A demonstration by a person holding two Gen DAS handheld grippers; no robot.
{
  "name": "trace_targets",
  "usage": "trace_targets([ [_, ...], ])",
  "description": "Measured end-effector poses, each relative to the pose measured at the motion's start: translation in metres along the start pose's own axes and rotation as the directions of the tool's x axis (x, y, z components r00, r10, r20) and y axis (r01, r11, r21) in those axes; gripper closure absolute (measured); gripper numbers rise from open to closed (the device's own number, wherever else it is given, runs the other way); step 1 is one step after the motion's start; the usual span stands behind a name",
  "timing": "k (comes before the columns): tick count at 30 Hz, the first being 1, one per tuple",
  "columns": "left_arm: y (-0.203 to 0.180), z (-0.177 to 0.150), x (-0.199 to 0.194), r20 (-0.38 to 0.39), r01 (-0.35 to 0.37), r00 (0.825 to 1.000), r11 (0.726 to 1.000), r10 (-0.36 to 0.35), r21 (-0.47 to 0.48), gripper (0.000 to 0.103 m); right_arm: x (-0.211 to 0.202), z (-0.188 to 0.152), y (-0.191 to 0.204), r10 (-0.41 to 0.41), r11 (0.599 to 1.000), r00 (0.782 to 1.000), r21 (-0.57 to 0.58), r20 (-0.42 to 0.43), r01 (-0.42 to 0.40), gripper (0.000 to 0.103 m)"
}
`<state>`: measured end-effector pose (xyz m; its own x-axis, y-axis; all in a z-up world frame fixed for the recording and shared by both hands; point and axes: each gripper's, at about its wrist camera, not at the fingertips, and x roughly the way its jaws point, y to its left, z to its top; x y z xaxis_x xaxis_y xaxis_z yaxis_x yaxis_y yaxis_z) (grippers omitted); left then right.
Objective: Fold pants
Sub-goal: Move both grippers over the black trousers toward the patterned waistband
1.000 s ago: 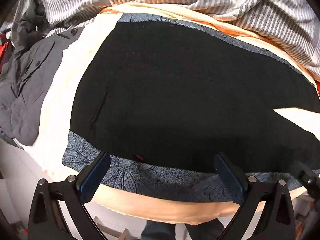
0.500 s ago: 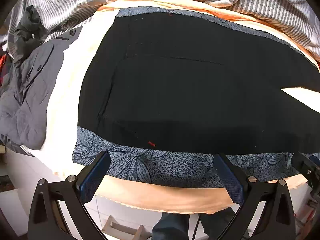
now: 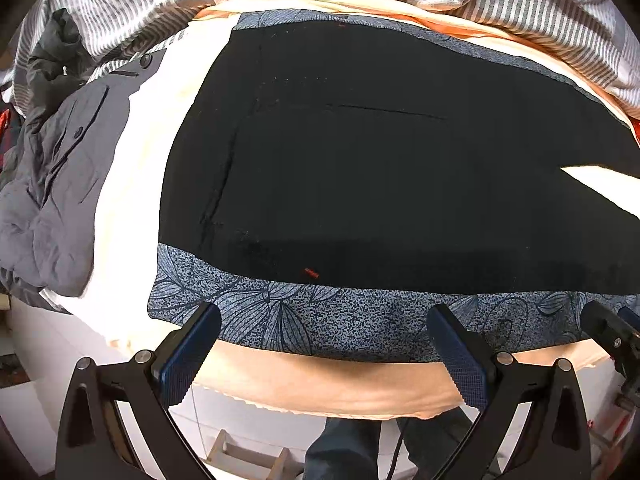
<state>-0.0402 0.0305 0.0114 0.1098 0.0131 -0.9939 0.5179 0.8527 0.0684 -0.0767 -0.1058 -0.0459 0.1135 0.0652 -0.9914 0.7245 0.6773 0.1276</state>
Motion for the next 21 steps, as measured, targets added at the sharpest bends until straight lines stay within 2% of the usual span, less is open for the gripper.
trace_targets([
  [21, -0.0076, 0.0020, 0.0064, 0.003, 0.002, 1.000, 1.000, -0.002, 0.018, 0.000, -0.0029, -0.0034, -0.0082, 0.005, 1.000, 1.000, -0.009, 0.012, -0.005, 0.000],
])
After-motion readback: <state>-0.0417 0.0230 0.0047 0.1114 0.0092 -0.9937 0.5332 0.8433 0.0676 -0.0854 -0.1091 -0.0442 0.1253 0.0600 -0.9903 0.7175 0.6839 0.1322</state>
